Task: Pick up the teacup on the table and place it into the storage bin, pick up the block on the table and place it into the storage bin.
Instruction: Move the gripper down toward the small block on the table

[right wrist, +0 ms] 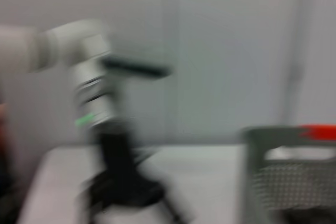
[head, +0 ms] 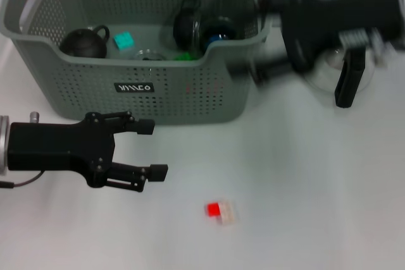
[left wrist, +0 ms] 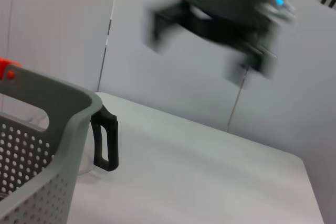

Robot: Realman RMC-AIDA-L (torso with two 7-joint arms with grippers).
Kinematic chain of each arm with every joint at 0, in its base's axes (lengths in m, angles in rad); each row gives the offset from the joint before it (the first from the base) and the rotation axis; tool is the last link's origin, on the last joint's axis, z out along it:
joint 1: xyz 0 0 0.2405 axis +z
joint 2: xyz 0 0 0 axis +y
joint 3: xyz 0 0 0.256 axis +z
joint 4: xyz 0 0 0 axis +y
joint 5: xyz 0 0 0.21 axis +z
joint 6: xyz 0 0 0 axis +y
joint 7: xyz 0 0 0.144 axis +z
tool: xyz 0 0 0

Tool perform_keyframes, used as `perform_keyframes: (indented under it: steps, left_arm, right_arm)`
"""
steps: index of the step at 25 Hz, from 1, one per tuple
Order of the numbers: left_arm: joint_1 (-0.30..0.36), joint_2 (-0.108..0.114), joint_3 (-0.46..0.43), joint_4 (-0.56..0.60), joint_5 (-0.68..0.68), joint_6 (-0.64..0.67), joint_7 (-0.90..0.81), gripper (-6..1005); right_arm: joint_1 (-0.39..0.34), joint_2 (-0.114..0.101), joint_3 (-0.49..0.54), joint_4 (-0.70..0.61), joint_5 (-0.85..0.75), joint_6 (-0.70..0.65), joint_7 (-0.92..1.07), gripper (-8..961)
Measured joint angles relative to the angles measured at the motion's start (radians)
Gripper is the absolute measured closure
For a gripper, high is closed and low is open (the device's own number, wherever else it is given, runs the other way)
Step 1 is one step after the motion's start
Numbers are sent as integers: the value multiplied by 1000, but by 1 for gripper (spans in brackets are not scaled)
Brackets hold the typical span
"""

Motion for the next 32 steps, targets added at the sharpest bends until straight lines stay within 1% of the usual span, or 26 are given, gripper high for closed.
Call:
perform_keyframes:
  steps: [3, 5, 7, 11, 17, 21, 22, 23, 28, 32]
  left_arm:
    - [0, 0, 0, 0, 3, 0, 3, 99]
    - [0, 1, 0, -1, 3, 1, 3, 100]
    - [0, 1, 0, -1, 3, 1, 4, 101]
    - [-1, 0, 1, -2, 3, 1, 5, 103]
    - [-3, -2, 2, -2, 3, 0, 5, 105]
    - [-3, -2, 1, -10, 3, 0, 6, 107]
    - [-3, -2, 1, -11, 3, 0, 6, 108]
    - [-3, -2, 2, -12, 3, -2, 6, 108]
    - [-3, -2, 1, -12, 2, -4, 6, 110]
    - [-3, -2, 1, -13, 0, -6, 6, 112]
  right_arm:
    - [-68, 8, -10, -2, -20, -123, -92, 68]
    - [-108, 17, -25, -3, -47, -148, -123, 70]
    - [-141, 27, -59, 5, -79, -142, -152, 71]
    - [-166, 30, -168, 68, -110, -60, -183, 69]
    - [-137, 31, -326, 199, -113, 133, -239, 71]
    - [-107, 31, -441, 267, -113, 269, -253, 71]
    - [-89, 31, -487, 295, -114, 322, -248, 71]
    - [-89, 31, -487, 295, -114, 322, -248, 70]
    - [-45, 30, -577, 346, -115, 422, -196, 70]
    - [-22, 30, -626, 367, -140, 481, -141, 70]
